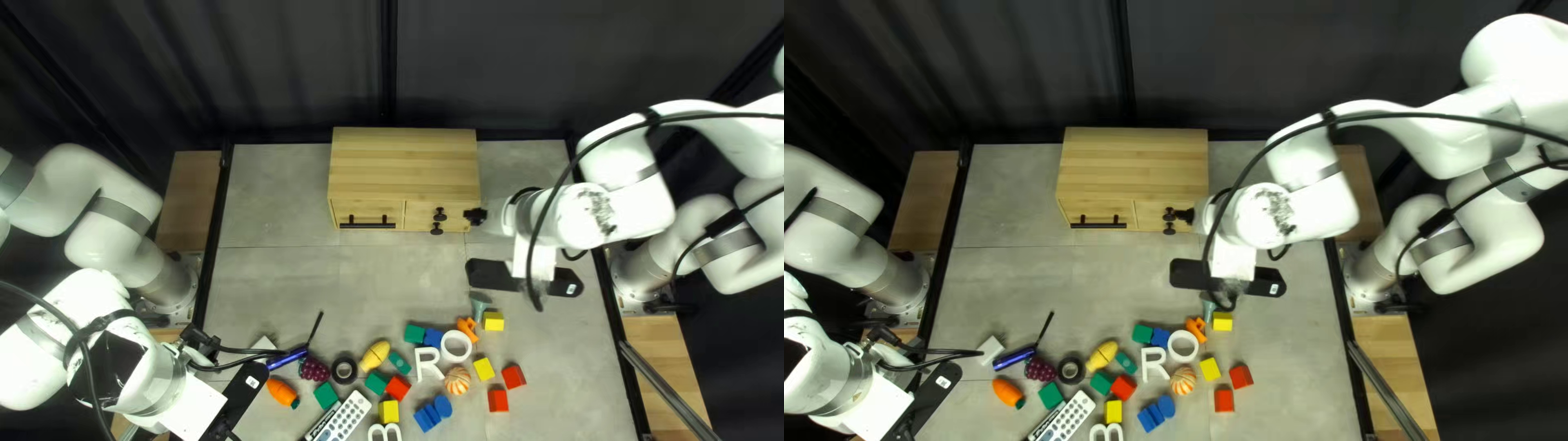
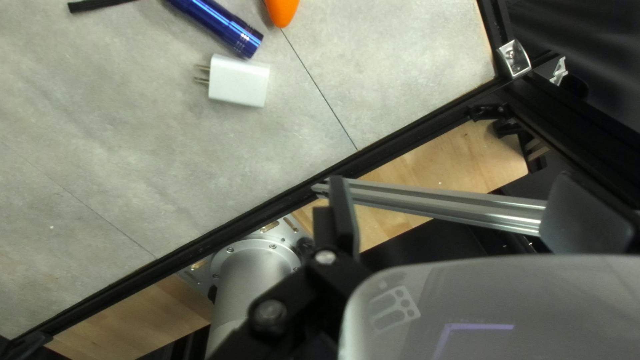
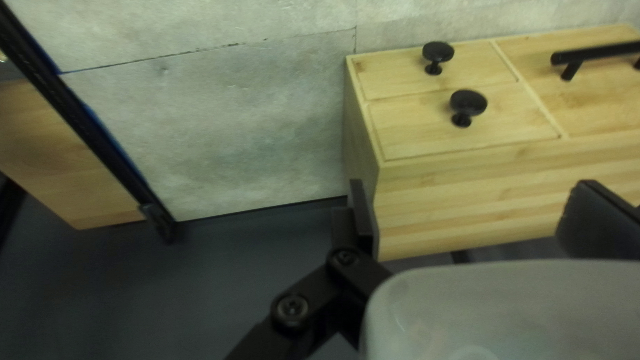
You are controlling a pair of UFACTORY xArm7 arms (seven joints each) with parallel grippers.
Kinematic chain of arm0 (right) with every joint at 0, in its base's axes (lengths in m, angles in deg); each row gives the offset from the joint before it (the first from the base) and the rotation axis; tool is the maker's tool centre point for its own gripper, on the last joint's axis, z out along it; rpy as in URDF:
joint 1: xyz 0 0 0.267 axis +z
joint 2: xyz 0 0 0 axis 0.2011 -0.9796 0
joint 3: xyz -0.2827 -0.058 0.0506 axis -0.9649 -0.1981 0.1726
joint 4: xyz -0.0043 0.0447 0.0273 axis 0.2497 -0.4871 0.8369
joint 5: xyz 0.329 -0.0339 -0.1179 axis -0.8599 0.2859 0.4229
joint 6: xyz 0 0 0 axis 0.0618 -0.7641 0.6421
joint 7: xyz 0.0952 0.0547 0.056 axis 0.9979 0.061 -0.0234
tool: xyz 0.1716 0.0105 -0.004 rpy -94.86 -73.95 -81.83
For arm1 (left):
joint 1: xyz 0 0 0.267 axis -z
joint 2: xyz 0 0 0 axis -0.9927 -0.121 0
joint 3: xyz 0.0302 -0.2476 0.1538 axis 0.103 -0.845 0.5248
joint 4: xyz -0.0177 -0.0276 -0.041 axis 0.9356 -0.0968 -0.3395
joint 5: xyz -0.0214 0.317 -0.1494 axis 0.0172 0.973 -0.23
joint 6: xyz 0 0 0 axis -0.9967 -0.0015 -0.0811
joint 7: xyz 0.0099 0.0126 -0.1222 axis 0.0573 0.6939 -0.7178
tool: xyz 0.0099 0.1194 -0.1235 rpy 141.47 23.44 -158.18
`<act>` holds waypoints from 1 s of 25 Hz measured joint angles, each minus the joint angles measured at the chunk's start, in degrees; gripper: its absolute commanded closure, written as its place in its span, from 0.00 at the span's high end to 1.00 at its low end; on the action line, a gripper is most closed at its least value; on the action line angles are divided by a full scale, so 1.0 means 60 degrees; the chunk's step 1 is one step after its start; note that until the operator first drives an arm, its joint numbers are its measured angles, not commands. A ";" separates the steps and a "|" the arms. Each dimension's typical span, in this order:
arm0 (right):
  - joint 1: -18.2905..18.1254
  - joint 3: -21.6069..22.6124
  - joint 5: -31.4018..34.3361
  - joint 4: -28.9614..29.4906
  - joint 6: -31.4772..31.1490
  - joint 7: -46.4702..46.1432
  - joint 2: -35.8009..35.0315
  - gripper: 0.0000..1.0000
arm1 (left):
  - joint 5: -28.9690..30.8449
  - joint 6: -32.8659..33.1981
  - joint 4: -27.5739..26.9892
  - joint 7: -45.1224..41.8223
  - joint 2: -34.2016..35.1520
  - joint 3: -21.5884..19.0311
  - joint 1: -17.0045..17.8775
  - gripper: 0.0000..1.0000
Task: Open drawers and place objects into drawer and close
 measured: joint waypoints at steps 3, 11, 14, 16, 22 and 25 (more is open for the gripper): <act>-0.0030 -0.0041 0.0127 0.0128 0.0301 0.0000 -0.0539 1.00 | 0.0000 0.0000 0.0000 0.0000 0.0000 0.0000 0.0000 1.00; -0.0202 -0.0290 0.0045 0.1112 0.0825 -0.0353 -0.2492 1.00 | 0.0000 0.0000 0.0000 0.0000 0.0000 0.0000 0.0000 1.00; -0.0267 -0.0354 -0.0054 0.1438 0.0811 -0.0339 -0.2978 1.00 | 0.0000 0.0000 0.0000 0.0000 0.0000 0.0000 0.0000 1.00; -0.0311 -0.0397 -0.0094 0.1454 0.0924 -0.0240 -0.3142 1.00 | 0.0000 0.0000 0.0000 0.0000 0.0000 0.0000 0.0000 1.00; -0.0404 -0.0471 -0.0279 0.1586 0.1221 -0.0096 -0.3573 1.00 | 0.0000 0.0000 0.0000 0.0000 0.0000 0.0000 0.0000 1.00; -0.0427 -0.0482 -0.0344 0.1682 0.1307 -0.0116 -0.3764 1.00 | 0.0000 0.0000 0.0000 0.0000 0.0000 0.0000 0.0000 1.00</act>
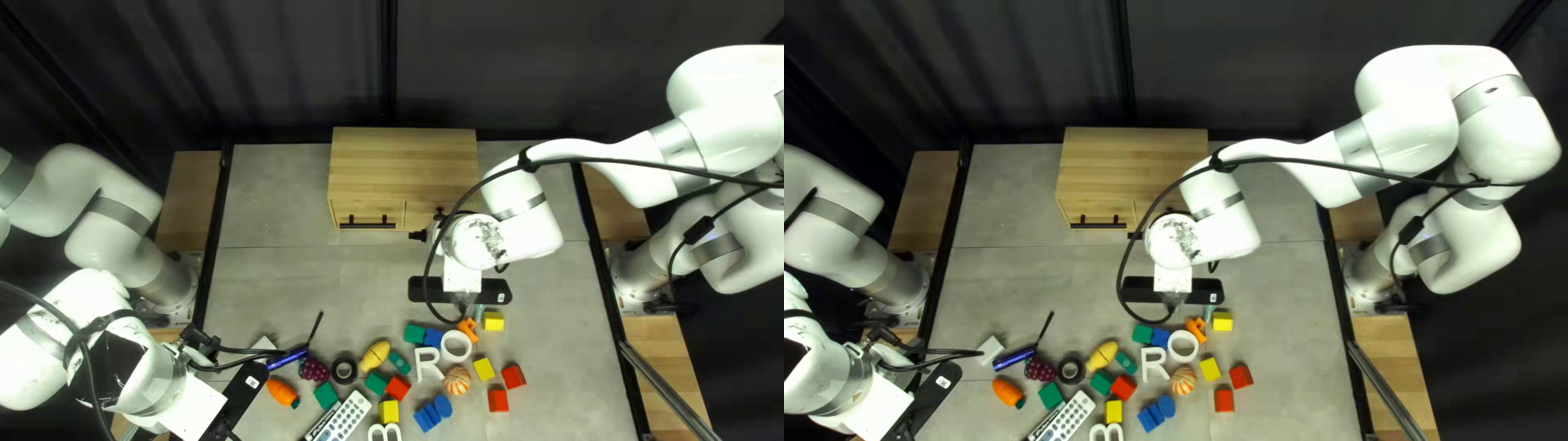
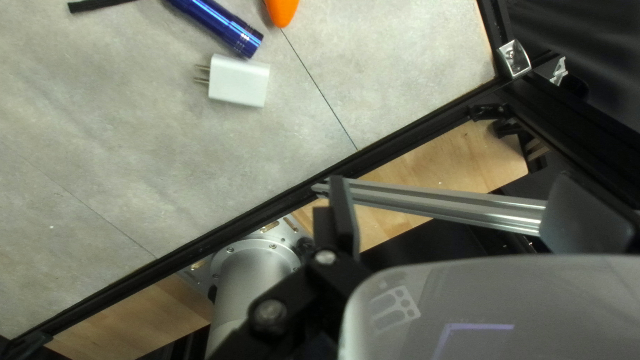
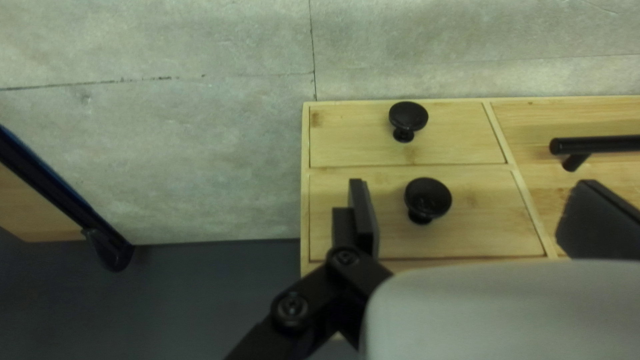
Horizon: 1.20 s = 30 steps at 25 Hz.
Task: Open drawers and place objects into drawer and close
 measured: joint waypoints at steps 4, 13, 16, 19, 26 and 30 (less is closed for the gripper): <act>-0.0076 -0.0051 0.0009 -0.0108 0.0316 -0.0035 -0.0157 1.00 | 0.0000 0.0000 0.0000 0.0000 0.0000 0.0000 0.0000 1.00; -0.0270 -0.0241 0.0379 -0.0300 0.0866 -0.0144 -0.0412 1.00 | 0.0000 0.0000 0.0000 0.0000 0.0000 0.0000 0.0000 1.00; -0.0319 -0.0287 0.0412 -0.0177 0.0816 -0.0221 -0.0589 1.00 | 0.0000 0.0000 0.0000 0.0000 0.0000 0.0000 0.0000 1.00; -0.0373 -0.0340 0.0390 -0.0060 0.0662 -0.0270 -0.0723 1.00 | 0.0000 0.0000 0.0000 0.0000 0.0000 0.0000 0.0000 1.00; -0.0409 -0.0394 0.0372 -0.0155 0.0598 -0.0125 -0.0698 0.96 | 0.0000 0.0000 0.0000 0.0000 0.0000 0.0000 0.0000 1.00; -0.0423 -0.0405 0.0380 -0.0210 0.0688 -0.0099 -0.0676 0.94 | 0.0000 0.0000 0.0000 0.0000 0.0000 0.0000 0.0000 1.00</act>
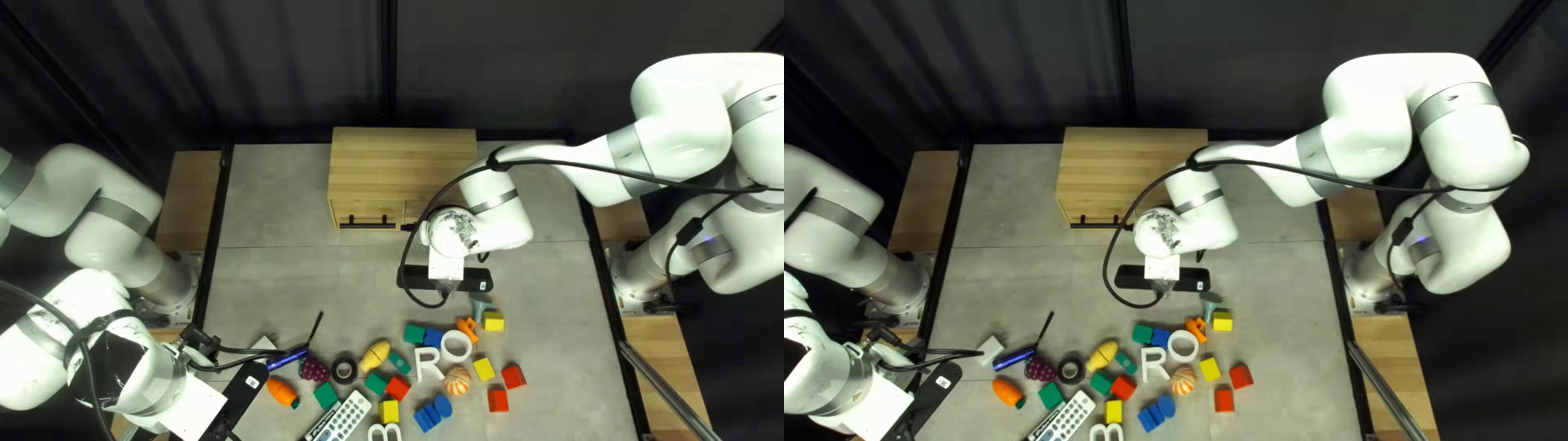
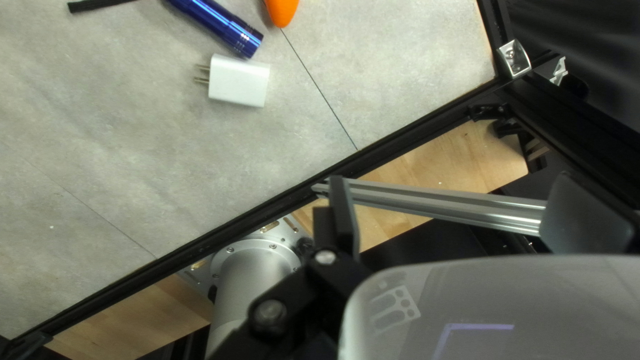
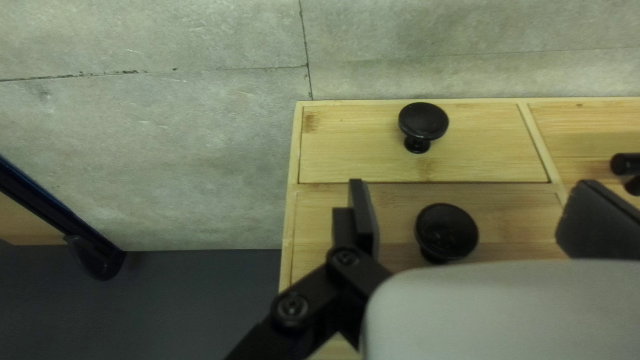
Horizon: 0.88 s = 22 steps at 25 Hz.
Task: Open drawers and place objects into drawer and close
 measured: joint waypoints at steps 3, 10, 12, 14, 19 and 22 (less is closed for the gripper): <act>-0.0023 -0.0021 0.0040 -0.0048 0.0080 -0.0006 0.0023 0.95 | 0.0000 0.0000 0.0000 0.0000 0.0000 0.0000 0.0000 1.00; -0.0065 -0.0064 0.0118 -0.0036 0.0148 -0.0050 0.0008 0.97 | 0.0000 0.0000 0.0000 0.0000 0.0000 0.0000 0.0000 1.00; -0.0072 -0.0071 0.0133 -0.0021 0.0158 -0.0060 -0.0009 0.90 | 0.0000 0.0000 0.0000 0.0000 0.0000 0.0000 0.0000 1.00; -0.0080 -0.0079 0.0146 -0.0001 0.0168 -0.0070 -0.0036 0.82 | 0.0000 0.0000 0.0000 0.0000 0.0000 0.0000 0.0000 1.00; -0.0095 -0.0093 0.0171 0.0030 0.0192 -0.0084 -0.0093 0.69 | 0.0000 0.0000 0.0000 0.0000 0.0000 0.0000 0.0000 1.00; -0.0111 -0.0107 0.0193 0.0037 0.0214 -0.0107 -0.0116 0.91 | 0.0000 0.0000 0.0000 0.0000 0.0000 0.0000 0.0000 1.00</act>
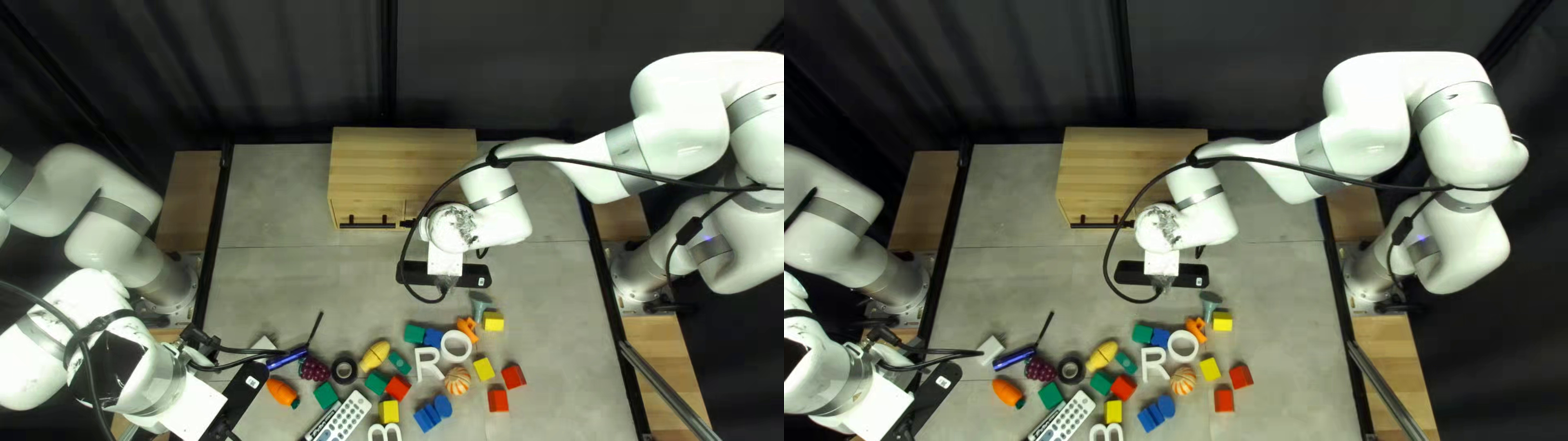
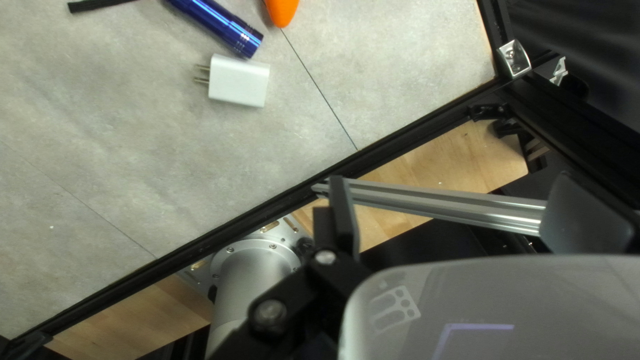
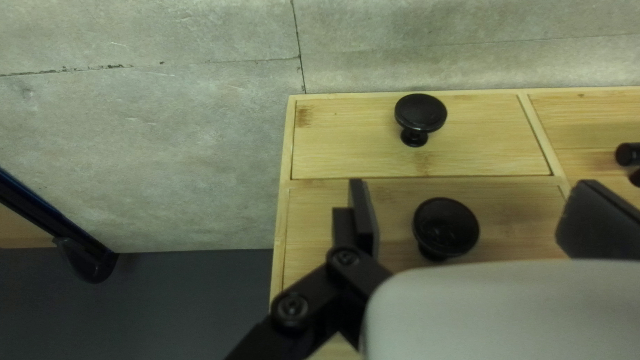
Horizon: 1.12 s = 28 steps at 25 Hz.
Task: Open drawers and place objects into drawer and close
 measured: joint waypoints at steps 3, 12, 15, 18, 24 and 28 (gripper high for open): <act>-0.0015 -0.0013 0.0000 0.0001 -0.0004 -0.0015 -0.0003 0.94 | 0.0000 0.0000 0.0000 0.0000 0.0000 0.0000 0.0000 1.00; -0.0025 -0.0021 -0.0046 0.0030 -0.0091 -0.0005 -0.0027 0.34 | 0.0000 0.0000 0.0000 0.0000 0.0000 0.0000 0.0000 1.00; -0.0029 -0.0024 -0.0051 0.0041 -0.0087 -0.0006 -0.0050 0.37 | 0.0000 0.0000 0.0000 0.0000 0.0000 0.0000 0.0000 1.00; -0.0033 -0.0025 -0.0056 0.0054 -0.0086 -0.0013 -0.0071 0.21 | 0.0000 0.0000 0.0000 0.0000 0.0000 0.0000 0.0000 1.00; -0.0017 -0.0008 -0.0086 0.0084 -0.0174 -0.0033 -0.0041 0.16 | 0.0000 0.0000 0.0000 0.0000 0.0000 0.0000 0.0000 1.00; 0.0030 0.0030 -0.0097 0.0113 -0.0280 -0.0050 0.0027 0.15 | 0.0000 0.0000 0.0000 0.0000 0.0000 0.0000 0.0000 1.00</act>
